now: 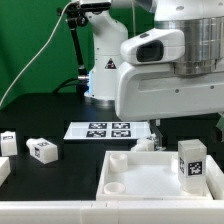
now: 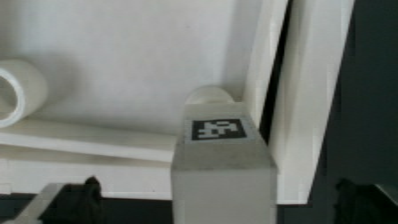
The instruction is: Assemble one leg
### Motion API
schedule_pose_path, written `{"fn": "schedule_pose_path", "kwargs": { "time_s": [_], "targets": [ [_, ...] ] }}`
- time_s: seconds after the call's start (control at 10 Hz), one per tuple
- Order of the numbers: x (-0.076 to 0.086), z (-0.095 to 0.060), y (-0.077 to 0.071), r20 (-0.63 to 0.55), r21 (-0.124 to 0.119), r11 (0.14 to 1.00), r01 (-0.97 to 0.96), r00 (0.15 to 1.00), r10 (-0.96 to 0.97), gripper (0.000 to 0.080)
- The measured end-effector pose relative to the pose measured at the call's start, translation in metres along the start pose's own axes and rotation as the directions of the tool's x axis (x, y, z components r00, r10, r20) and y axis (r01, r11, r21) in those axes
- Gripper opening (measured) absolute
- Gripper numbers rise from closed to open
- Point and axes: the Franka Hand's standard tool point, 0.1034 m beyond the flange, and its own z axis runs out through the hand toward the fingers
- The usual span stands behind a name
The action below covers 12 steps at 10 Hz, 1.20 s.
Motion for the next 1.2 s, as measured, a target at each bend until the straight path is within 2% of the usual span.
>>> {"fn": "schedule_pose_path", "kwargs": {
  "time_s": [0.3, 0.5, 0.6, 0.7, 1.0, 1.2],
  "targets": [
    [-0.0016, 0.0090, 0.0012, 0.009, -0.001, 1.000, -0.001, 1.000, 0.001, 0.0648],
    [-0.0019, 0.0093, 0.0012, 0.010, -0.001, 1.000, -0.001, 1.000, 0.001, 0.0402],
    [-0.0019, 0.0094, 0.0012, 0.010, -0.001, 1.000, -0.001, 1.000, 0.001, 0.0402],
    [-0.0019, 0.0094, 0.0011, 0.010, -0.001, 1.000, -0.012, 1.000, 0.012, 0.0284],
    [-0.0020, 0.0095, 0.0008, 0.010, -0.001, 0.999, -0.039, 0.999, 0.039, 0.0284],
    [-0.0020, 0.0095, 0.0002, 0.010, -0.002, 0.989, -0.148, 0.989, 0.148, 0.0284]
  ]
}}
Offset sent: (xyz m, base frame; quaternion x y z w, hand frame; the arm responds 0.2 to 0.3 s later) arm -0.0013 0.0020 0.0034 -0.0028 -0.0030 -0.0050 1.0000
